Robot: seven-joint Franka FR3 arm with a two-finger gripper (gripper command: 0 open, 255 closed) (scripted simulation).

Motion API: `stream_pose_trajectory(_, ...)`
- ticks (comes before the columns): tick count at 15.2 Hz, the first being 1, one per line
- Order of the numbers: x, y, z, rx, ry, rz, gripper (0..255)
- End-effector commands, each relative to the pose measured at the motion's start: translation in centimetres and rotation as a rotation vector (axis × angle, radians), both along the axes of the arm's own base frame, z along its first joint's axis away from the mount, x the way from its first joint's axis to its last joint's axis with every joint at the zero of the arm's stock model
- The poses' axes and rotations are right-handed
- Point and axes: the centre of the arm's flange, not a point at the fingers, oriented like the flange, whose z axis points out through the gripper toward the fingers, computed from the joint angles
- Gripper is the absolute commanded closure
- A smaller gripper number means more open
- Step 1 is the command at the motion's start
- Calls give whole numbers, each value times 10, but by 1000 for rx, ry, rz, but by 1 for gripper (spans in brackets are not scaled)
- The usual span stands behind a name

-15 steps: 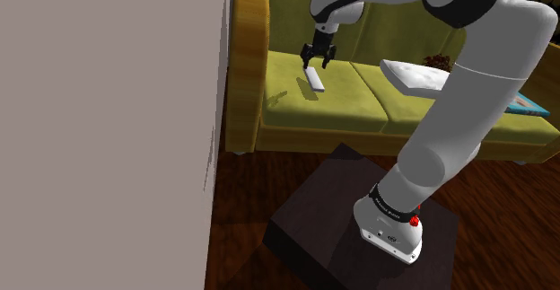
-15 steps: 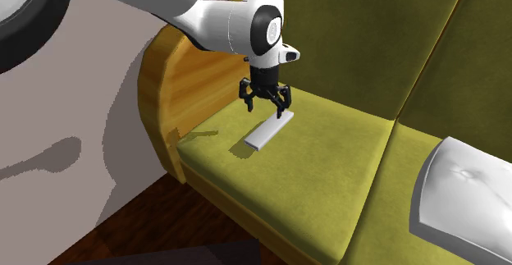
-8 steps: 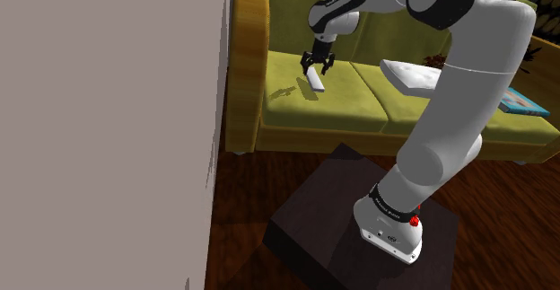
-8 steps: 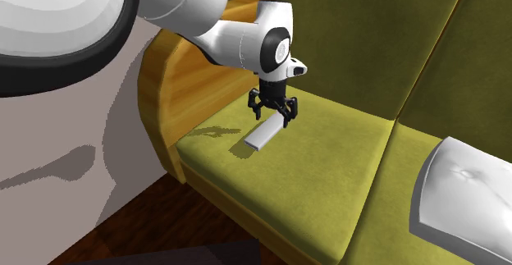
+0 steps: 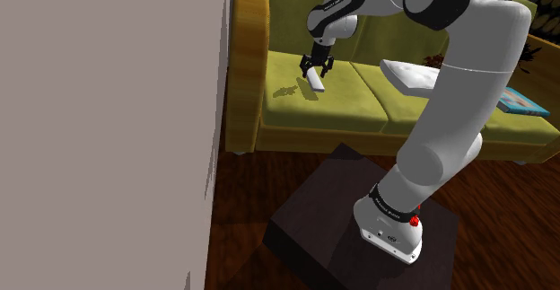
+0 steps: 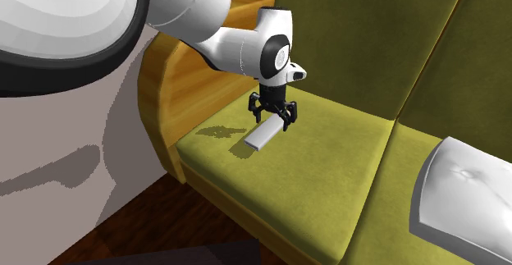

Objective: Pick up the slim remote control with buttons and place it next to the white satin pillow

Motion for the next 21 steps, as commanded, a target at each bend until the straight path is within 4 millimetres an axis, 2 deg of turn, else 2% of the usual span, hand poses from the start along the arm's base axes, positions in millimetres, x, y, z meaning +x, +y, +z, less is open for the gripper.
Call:
stream_pose_trajectory(1, 0, 0, 0, 0, 0, 0, 0)
stream_pose_trajectory(2, 0, 0, 0, 0, 0, 0, 0)
stream_pose_trajectory(3, 0, 0, 0, 0, 0, 0, 255)
stream_pose_trajectory(12, 0, 0, 0, 0, 0, 0, 255)
stream_pose_trajectory(21, 0, 0, 47, 0, 0, 0, 255)
